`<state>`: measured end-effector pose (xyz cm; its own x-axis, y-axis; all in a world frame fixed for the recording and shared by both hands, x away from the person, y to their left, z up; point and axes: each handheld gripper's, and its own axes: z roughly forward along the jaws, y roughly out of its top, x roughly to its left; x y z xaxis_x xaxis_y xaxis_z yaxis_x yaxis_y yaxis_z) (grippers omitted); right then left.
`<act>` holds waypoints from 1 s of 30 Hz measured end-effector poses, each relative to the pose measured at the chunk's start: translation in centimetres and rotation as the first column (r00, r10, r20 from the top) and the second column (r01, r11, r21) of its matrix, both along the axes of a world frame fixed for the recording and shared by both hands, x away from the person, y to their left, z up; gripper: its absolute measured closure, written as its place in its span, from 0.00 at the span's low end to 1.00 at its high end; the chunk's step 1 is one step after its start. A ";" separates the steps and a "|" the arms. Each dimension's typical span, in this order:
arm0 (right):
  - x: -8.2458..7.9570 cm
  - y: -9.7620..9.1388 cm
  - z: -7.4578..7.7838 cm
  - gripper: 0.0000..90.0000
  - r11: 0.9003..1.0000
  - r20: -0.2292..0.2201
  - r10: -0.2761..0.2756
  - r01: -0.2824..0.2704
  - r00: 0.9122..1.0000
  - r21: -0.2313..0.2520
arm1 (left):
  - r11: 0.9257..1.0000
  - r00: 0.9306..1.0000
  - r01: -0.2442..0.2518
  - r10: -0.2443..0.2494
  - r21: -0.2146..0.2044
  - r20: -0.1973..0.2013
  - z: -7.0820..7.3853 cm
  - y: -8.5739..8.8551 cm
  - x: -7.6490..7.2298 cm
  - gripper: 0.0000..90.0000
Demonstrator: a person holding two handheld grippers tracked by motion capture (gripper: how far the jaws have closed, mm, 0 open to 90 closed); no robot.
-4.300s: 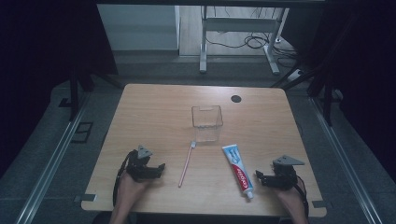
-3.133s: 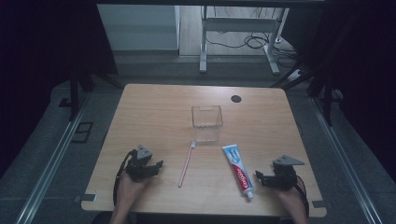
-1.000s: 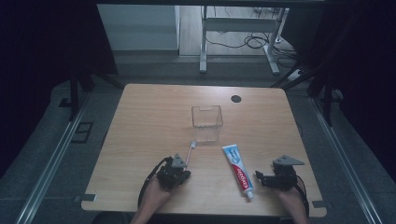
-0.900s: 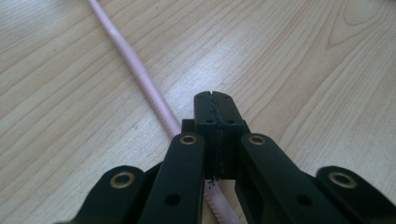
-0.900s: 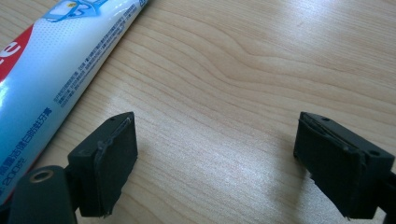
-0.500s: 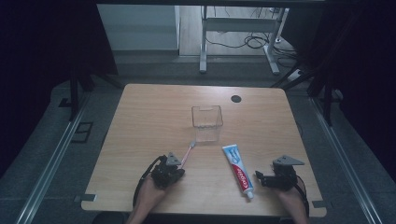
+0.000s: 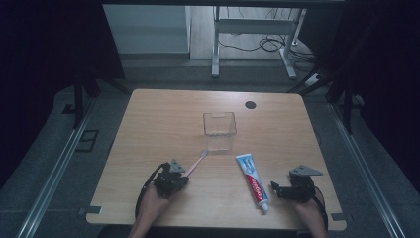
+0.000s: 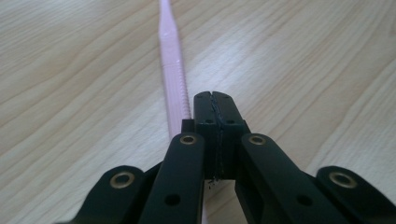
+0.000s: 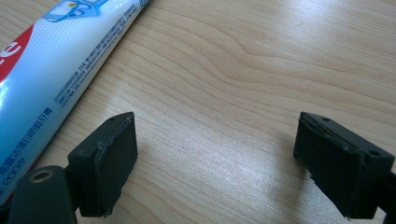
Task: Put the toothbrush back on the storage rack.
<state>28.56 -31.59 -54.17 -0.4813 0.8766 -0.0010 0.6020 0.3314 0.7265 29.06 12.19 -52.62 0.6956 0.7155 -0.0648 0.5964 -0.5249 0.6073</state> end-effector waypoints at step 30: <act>0.0 0.0 0.0 0.15 1.000 0.001 0.003 -0.003 1.000 -0.001 | 0.998 0.995 0.022 -0.015 0.066 -0.099 1.7 0.4 2.7 0.67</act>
